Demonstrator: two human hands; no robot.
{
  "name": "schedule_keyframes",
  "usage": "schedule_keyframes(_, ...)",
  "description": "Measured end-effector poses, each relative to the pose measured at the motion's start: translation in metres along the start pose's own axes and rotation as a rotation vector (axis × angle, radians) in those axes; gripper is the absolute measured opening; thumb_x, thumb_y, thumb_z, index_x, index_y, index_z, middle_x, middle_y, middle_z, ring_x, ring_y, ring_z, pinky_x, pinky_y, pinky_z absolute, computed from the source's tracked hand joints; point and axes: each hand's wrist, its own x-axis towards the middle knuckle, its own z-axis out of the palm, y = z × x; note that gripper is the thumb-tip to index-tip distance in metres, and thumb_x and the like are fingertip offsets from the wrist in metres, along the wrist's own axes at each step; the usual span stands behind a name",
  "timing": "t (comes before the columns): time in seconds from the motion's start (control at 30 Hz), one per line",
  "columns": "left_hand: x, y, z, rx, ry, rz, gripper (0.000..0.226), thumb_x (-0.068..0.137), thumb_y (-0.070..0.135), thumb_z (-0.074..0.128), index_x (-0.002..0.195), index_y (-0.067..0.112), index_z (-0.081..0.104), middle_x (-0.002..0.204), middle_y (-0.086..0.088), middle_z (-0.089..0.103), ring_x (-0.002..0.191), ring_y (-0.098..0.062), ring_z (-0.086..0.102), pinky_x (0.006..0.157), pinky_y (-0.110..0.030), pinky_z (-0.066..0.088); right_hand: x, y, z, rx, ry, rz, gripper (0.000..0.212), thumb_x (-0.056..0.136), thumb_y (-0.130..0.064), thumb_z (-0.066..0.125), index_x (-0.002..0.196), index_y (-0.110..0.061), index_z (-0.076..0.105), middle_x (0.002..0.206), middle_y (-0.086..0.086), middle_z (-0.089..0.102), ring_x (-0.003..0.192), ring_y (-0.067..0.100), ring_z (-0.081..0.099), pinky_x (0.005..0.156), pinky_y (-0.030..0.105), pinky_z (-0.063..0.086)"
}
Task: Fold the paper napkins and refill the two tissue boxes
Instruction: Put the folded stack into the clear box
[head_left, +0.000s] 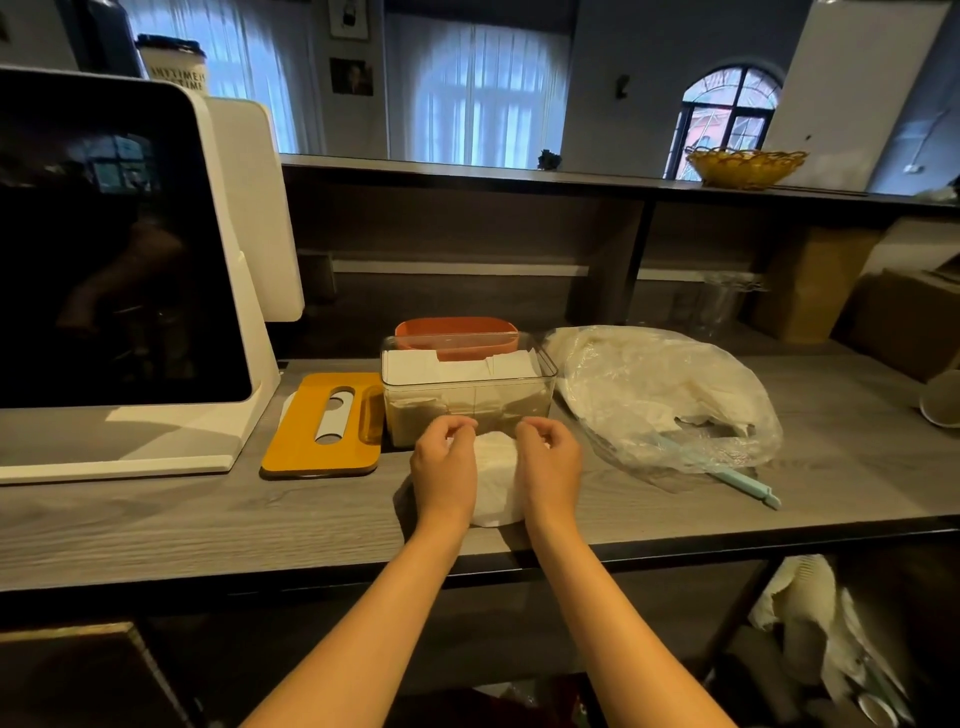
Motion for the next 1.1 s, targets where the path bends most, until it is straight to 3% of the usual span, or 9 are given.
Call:
schedule_keyframes(0.13, -0.004, 0.0, -0.002, -0.077, -0.076, 0.025, 0.019, 0.103, 0.021, 0.05, 0.104, 0.014, 0.068, 0.098, 0.002, 0.066, 0.093, -0.012, 0.061, 0.072, -0.023, 0.047, -0.003, -0.008, -0.003, 0.039, -0.051, 0.005, 0.009, 0.094, -0.016, 0.06, 0.093, -0.02, 0.068, 0.093, -0.005, 0.067, 0.087, 0.008, 0.062, 0.066, 0.016, 0.045)
schedule_keyframes(0.37, -0.008, 0.005, -0.003, 0.04, 0.021, 0.035, 0.021, 0.105, 0.017, 0.043, 0.104, 0.019, 0.064, 0.095, 0.014, 0.059, 0.093, -0.004, 0.055, 0.067, -0.014, 0.04, -0.001, 0.002, 0.0, -0.115, -0.005, -0.038, 0.026, 0.098, -0.029, 0.058, 0.081, -0.014, 0.07, 0.078, 0.004, 0.069, 0.077, 0.015, 0.064, 0.069, 0.034, 0.05)
schedule_keyframes(0.47, -0.013, 0.006, -0.007, 0.127, -0.164, 0.192, 0.021, 0.105, 0.021, 0.045, 0.106, 0.018, 0.066, 0.102, 0.006, 0.065, 0.1, -0.009, 0.06, 0.074, -0.014, 0.043, -0.001, 0.001, -0.003, -0.167, 0.068, -0.059, 0.039, 0.1, -0.033, 0.054, 0.069, -0.013, 0.066, 0.065, 0.005, 0.062, 0.062, 0.013, 0.056, 0.057, 0.028, 0.041)
schedule_keyframes(0.53, -0.018, 0.005, -0.015, 0.345, -0.361, 0.388, 0.027, 0.104, 0.024, 0.048, 0.127, 0.02, 0.062, 0.125, 0.006, 0.06, 0.116, -0.008, 0.055, 0.091, -0.011, 0.04, -0.001, -0.001, -0.008, -0.152, 0.144, -0.052, 0.042, 0.101, -0.034, 0.054, 0.066, -0.012, 0.064, 0.062, 0.003, 0.062, 0.06, 0.015, 0.057, 0.054, 0.026, 0.04)
schedule_keyframes(0.67, -0.021, 0.002, -0.034, 0.685, -0.626, 0.525, 0.069, 0.099, 0.032, 0.058, 0.158, 0.028, 0.023, 0.16, 0.011, 0.027, 0.145, -0.007, 0.028, 0.114, -0.021, 0.026, -0.001, -0.001, -0.011, -0.054, 0.196, -0.039, 0.047, 0.101, -0.033, 0.054, 0.066, -0.003, 0.064, 0.06, 0.006, 0.06, 0.054, 0.014, 0.053, 0.053, 0.029, 0.04)
schedule_keyframes(0.77, -0.006, 0.01, -0.048, 0.662, -0.618, 0.449, 0.067, 0.098, 0.028, 0.062, 0.156, 0.03, 0.028, 0.156, 0.007, 0.037, 0.142, -0.011, 0.036, 0.108, -0.021, 0.029, -0.003, -0.009, -0.012, 0.046, 0.028, 0.043, 0.045, 0.103, -0.036, 0.049, 0.075, -0.007, 0.068, 0.068, 0.004, 0.067, 0.06, 0.011, 0.063, 0.057, 0.028, 0.048)
schedule_keyframes(0.9, 0.02, 0.017, -0.062, 0.695, -0.599, 0.32, 0.061, 0.093, 0.02, 0.067, 0.149, 0.023, 0.044, 0.145, 0.002, 0.05, 0.133, -0.016, 0.047, 0.104, -0.024, 0.035, -0.011, -0.022, -0.013, 0.02, -0.36, 0.028, 0.023, 0.102, -0.027, 0.05, 0.11, -0.012, 0.066, 0.103, -0.007, 0.064, 0.082, -0.009, 0.06, 0.065, 0.008, 0.044)
schedule_keyframes(1.0, 0.034, 0.02, -0.071, 0.65, -0.693, 0.213, 0.052, 0.088, 0.018, 0.072, 0.137, 0.022, 0.055, 0.129, 0.002, 0.06, 0.115, -0.014, 0.057, 0.095, -0.027, 0.049, -0.016, -0.017, -0.013, -0.095, -0.535, 0.017, 0.059, 0.077, -0.03, 0.054, 0.135, -0.023, 0.05, 0.121, -0.016, 0.048, 0.104, -0.003, 0.048, 0.075, 0.01, 0.041)
schedule_keyframes(1.1, 0.043, 0.027, -0.077, 0.65, -0.795, 0.142, 0.035, 0.085, 0.017, 0.075, 0.117, 0.025, 0.065, 0.11, 0.005, 0.065, 0.099, -0.008, 0.059, 0.079, -0.019, 0.049, -0.016, -0.017, -0.01, -0.196, -0.564, 0.028, 0.062, 0.083, -0.013, 0.057, 0.142, -0.025, 0.042, 0.127, -0.009, 0.043, 0.113, 0.011, 0.045, 0.088, 0.025, 0.046)
